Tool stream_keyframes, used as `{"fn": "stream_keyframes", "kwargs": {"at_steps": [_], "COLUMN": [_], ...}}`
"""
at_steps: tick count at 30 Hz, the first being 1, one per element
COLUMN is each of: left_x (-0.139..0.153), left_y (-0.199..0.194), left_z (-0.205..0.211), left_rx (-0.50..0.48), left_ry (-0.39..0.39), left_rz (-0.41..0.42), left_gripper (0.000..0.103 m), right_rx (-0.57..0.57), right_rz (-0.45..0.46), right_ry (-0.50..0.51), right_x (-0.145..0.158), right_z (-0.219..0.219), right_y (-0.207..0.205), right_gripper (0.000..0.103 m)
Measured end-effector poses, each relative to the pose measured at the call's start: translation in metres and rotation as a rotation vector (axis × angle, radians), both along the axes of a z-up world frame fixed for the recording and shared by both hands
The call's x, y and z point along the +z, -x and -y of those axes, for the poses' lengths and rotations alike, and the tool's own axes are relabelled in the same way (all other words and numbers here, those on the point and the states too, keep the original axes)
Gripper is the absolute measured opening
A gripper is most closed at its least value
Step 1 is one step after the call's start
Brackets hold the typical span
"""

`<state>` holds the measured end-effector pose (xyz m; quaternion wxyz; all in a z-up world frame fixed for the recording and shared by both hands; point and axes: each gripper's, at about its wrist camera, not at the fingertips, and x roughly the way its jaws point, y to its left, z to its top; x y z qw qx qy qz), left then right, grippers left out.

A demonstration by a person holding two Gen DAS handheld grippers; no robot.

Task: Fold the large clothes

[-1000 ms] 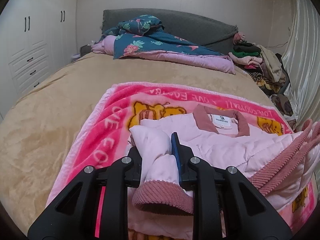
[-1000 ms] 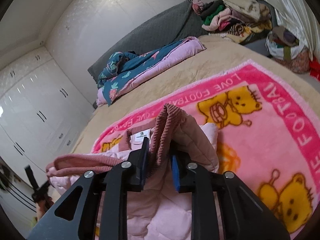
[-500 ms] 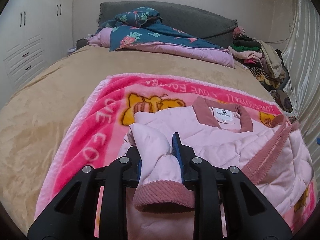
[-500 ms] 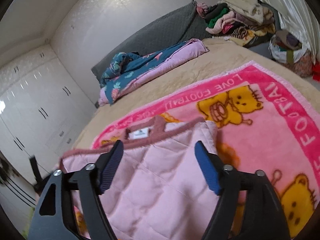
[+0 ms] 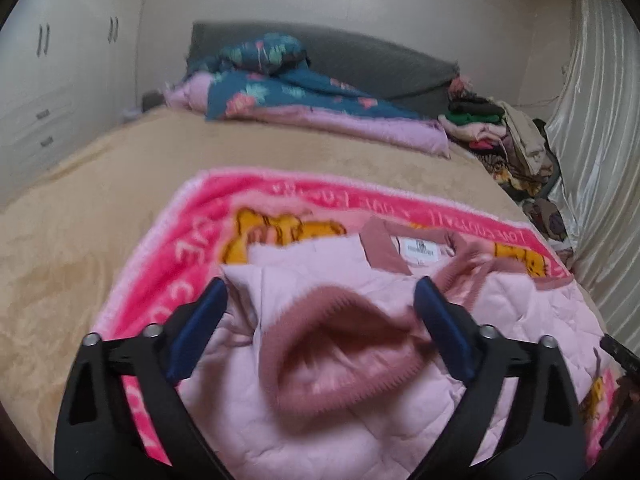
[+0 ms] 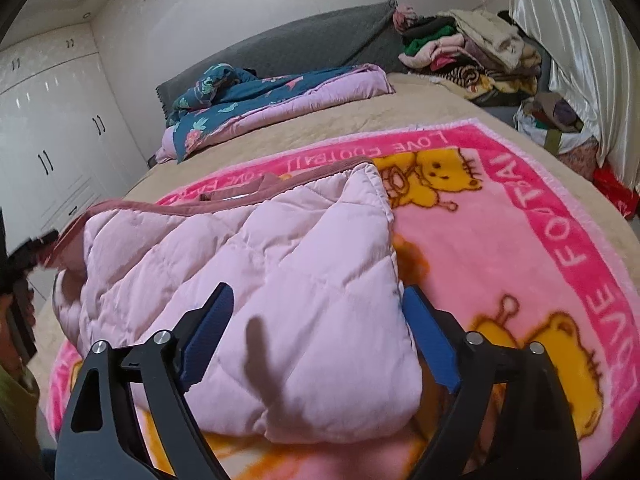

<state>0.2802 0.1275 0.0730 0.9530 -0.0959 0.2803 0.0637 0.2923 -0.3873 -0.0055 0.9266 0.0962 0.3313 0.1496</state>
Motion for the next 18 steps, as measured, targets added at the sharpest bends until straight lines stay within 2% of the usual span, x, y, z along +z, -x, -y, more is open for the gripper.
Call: {"fn": "stream_keyframes", "kwargs": {"at_steps": [4, 8, 13, 18], "left_x": [0.011, 0.000, -0.045, -0.088], "left_y": [0.017, 0.032, 0.051, 0.068], "left_z": [-0.002, -0.013, -0.033, -0.049], "left_rx": [0.011, 0.055, 0.097, 0.082], "left_ry": [-0.001, -0.002, 0.017, 0.111], "left_rz": [0.046, 0.030, -0.051, -0.101], "left_gripper": [0.093, 0.093, 0.093, 0.093], "right_rx": [0.006, 0.012, 0.030, 0.031], "right_rz": [0.019, 0.041, 0.046, 0.008], "right_ry": [0.012, 0.029, 0.106, 0.110], "right_x": [0.001, 0.003, -0.005, -0.025], "right_z": [0.002, 0.005, 0.003, 0.004], "right_y": [0.015, 0.033, 0.049, 0.055], "right_gripper": [0.088, 0.090, 0.092, 0.093]}}
